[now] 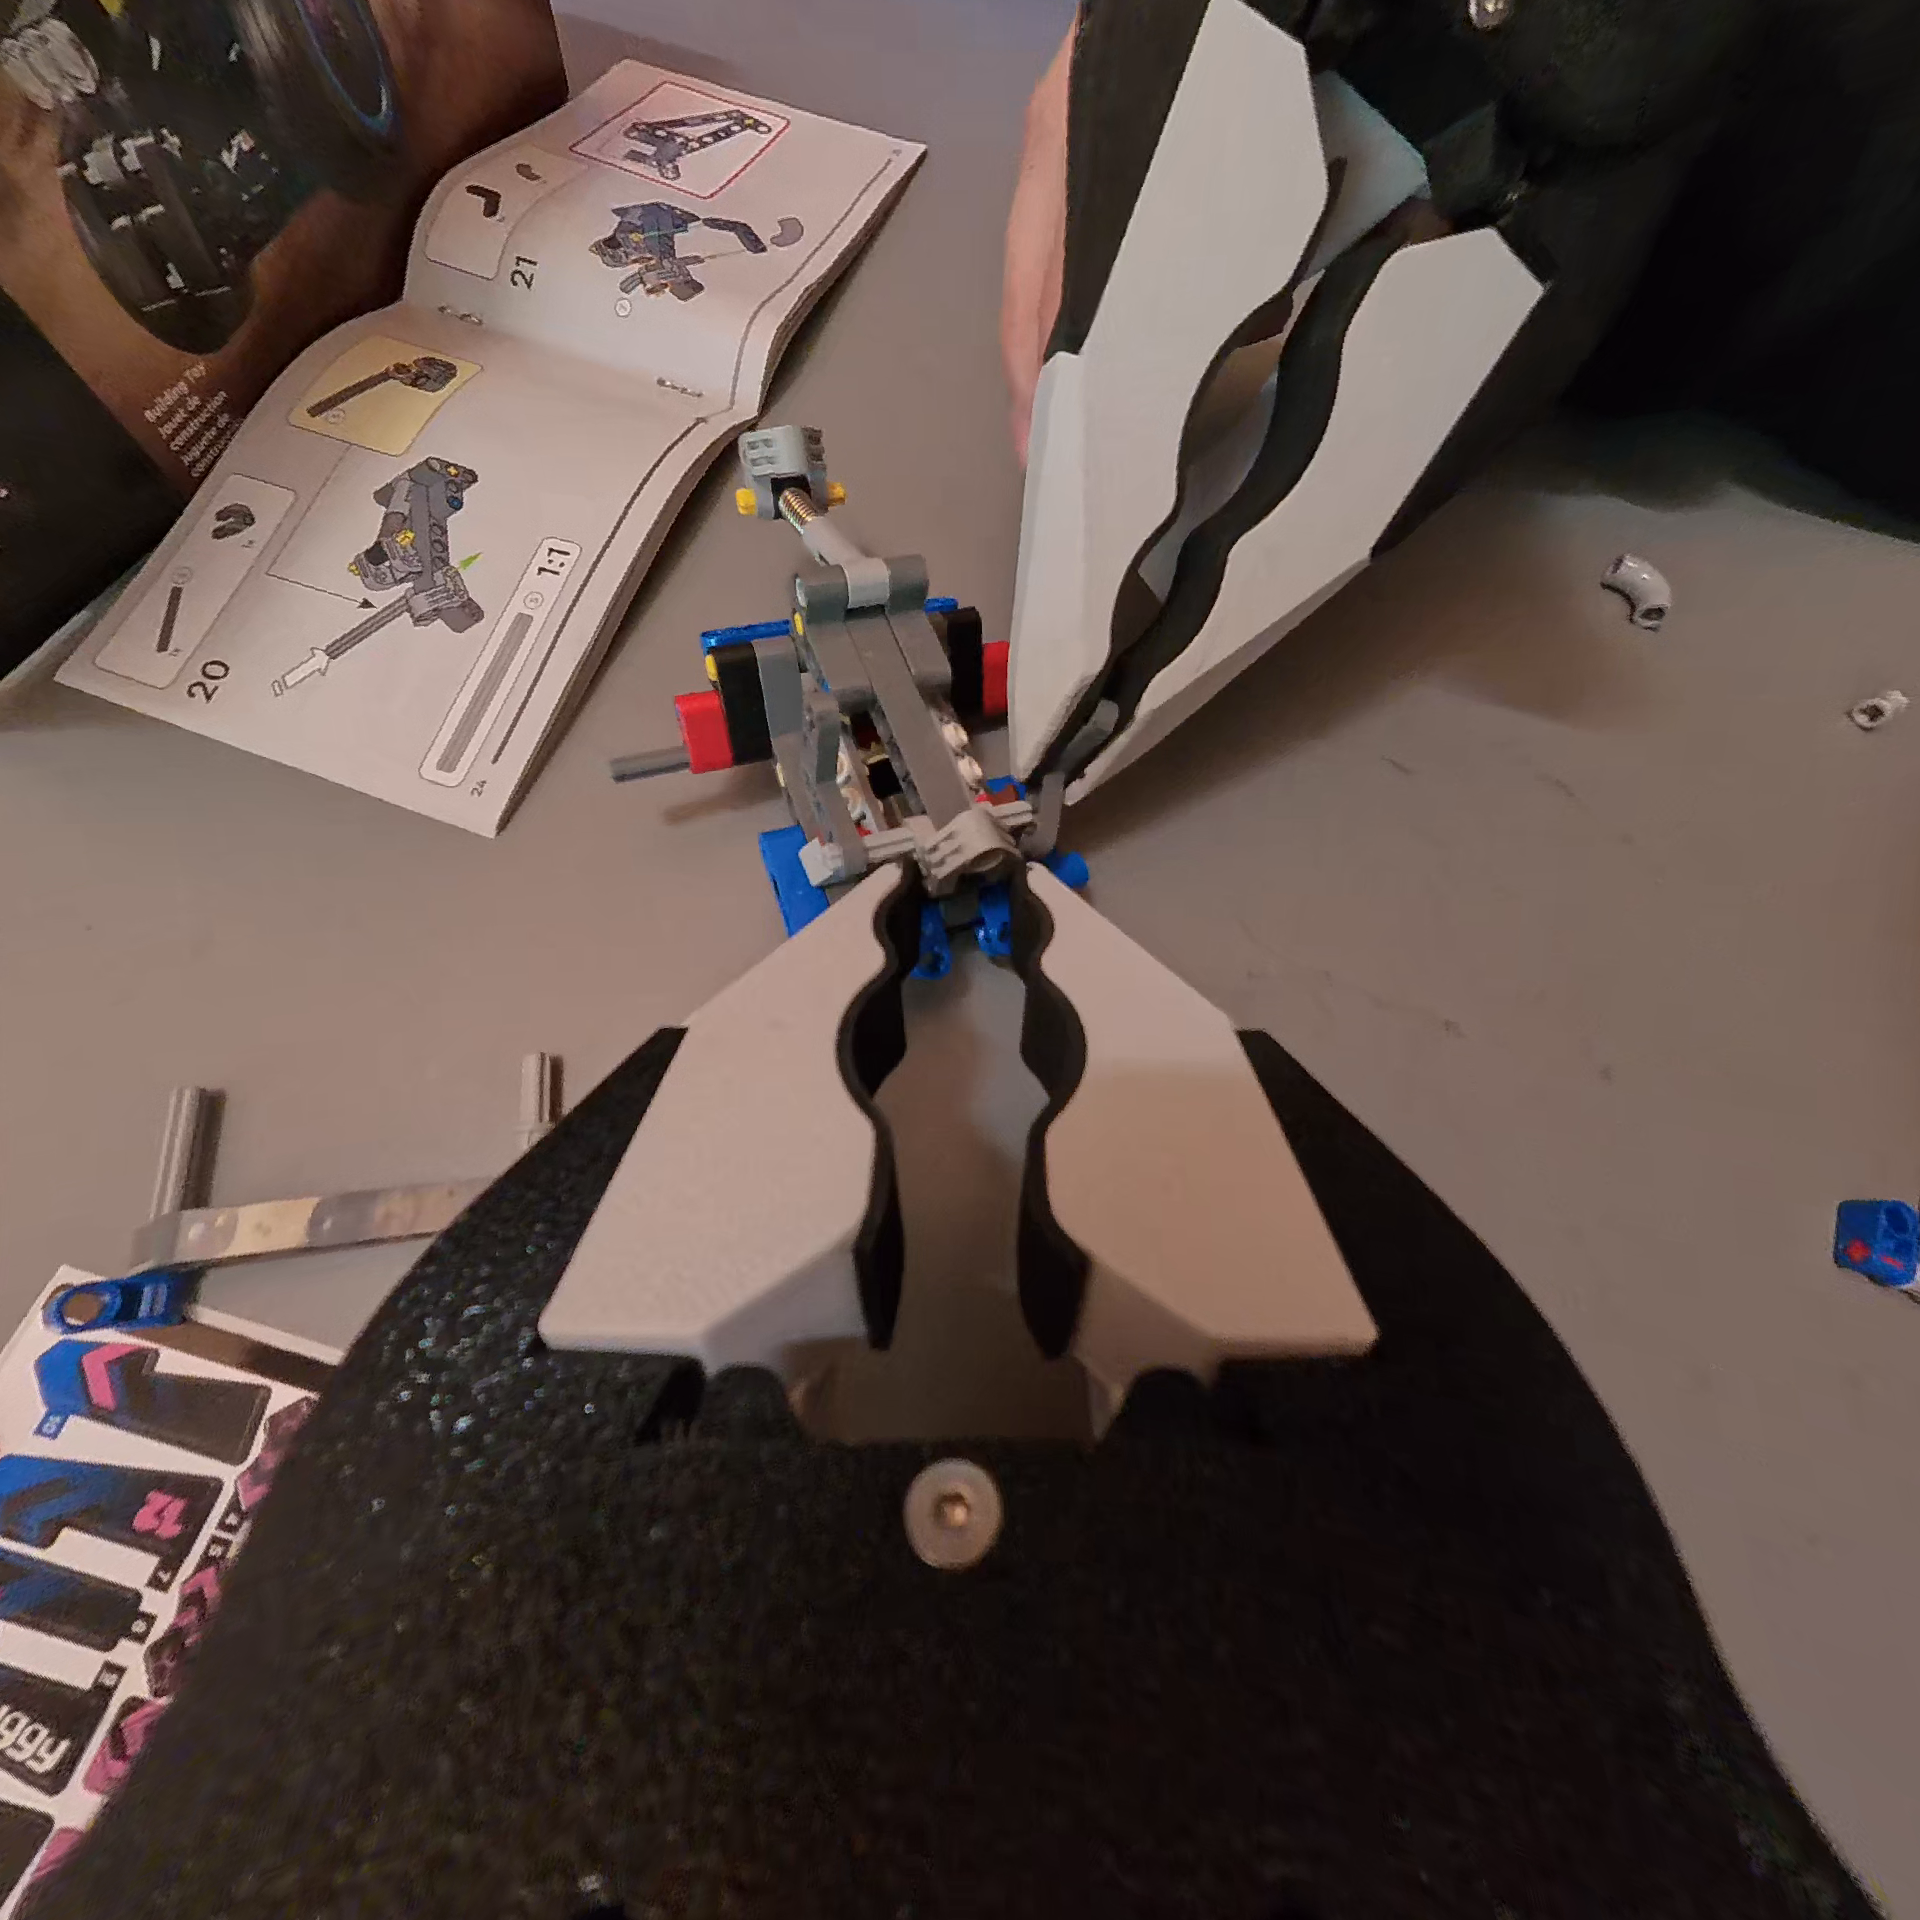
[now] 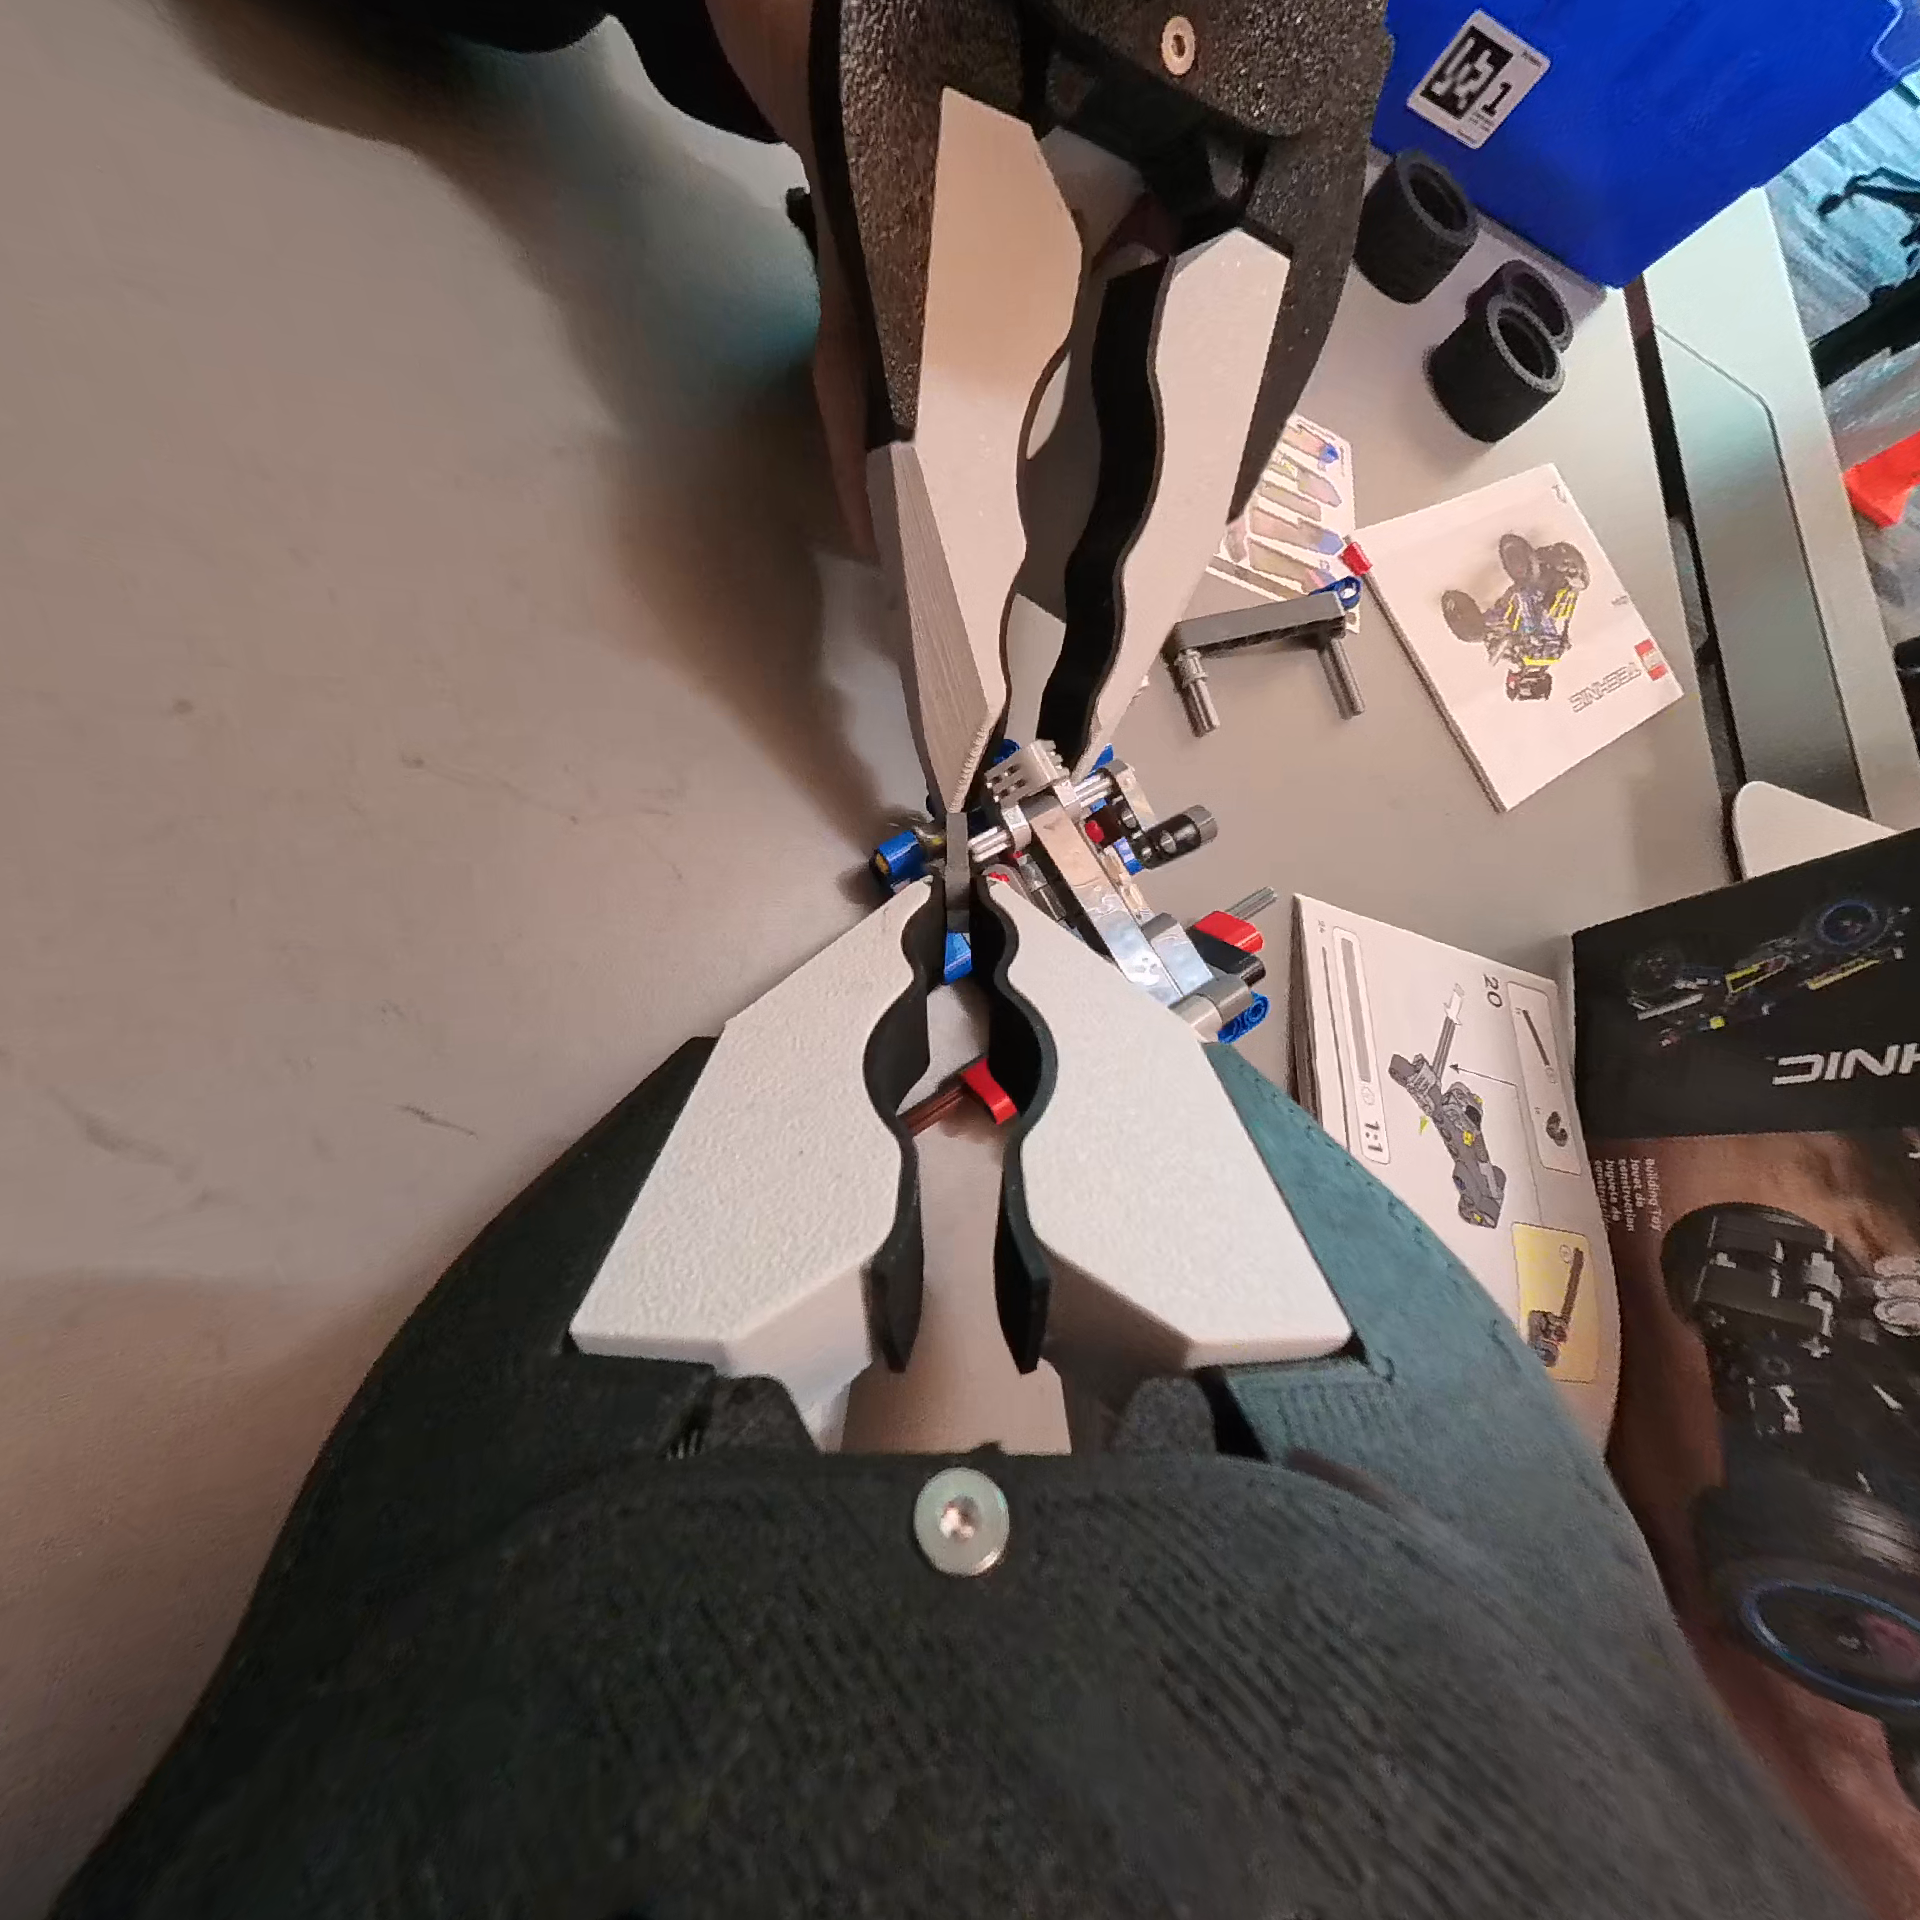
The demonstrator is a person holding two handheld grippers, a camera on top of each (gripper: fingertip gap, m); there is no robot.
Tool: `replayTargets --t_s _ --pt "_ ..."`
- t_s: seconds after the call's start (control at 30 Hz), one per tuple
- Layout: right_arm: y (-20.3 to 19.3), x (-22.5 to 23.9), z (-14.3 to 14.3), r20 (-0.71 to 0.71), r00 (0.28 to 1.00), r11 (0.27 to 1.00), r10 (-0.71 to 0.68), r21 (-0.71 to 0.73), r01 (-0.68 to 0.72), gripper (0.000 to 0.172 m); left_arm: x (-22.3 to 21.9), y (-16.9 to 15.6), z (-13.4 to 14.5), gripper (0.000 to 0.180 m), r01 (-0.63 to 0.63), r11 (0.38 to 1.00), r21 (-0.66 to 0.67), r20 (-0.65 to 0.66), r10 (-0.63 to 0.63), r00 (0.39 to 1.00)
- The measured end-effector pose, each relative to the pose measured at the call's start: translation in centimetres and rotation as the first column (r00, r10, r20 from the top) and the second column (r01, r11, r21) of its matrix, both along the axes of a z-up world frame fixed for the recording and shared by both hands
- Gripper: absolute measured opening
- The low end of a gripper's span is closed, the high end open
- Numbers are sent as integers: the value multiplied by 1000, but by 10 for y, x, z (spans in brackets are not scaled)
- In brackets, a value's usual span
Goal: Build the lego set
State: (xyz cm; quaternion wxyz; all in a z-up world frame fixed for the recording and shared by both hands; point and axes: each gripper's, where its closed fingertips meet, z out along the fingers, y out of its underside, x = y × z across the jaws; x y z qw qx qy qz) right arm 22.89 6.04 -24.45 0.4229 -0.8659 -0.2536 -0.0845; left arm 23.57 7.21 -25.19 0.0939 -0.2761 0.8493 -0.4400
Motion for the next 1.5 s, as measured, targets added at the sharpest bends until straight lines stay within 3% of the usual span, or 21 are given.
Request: replayTargets --t_s 0.03,0.9,1.23,1.5 --pt "0 0 0 -4 1000 1000 0 -2 0 2 0 0 0 13 1 1000 0 0 -1 1000" --pt "2 9 1 -27 998 998 -56 -9 55 4 2 3 -1 13 32 995 94 67 -39 997" --pt "6 7 1 -127 989 997 -70 8 72 2 2 0 1 21 60 998 23 56 -61 997" --pt "8 10 1 -105 991 996 -81 20 84 2 8 3 2 22 22 1000 1 32 -22 999"
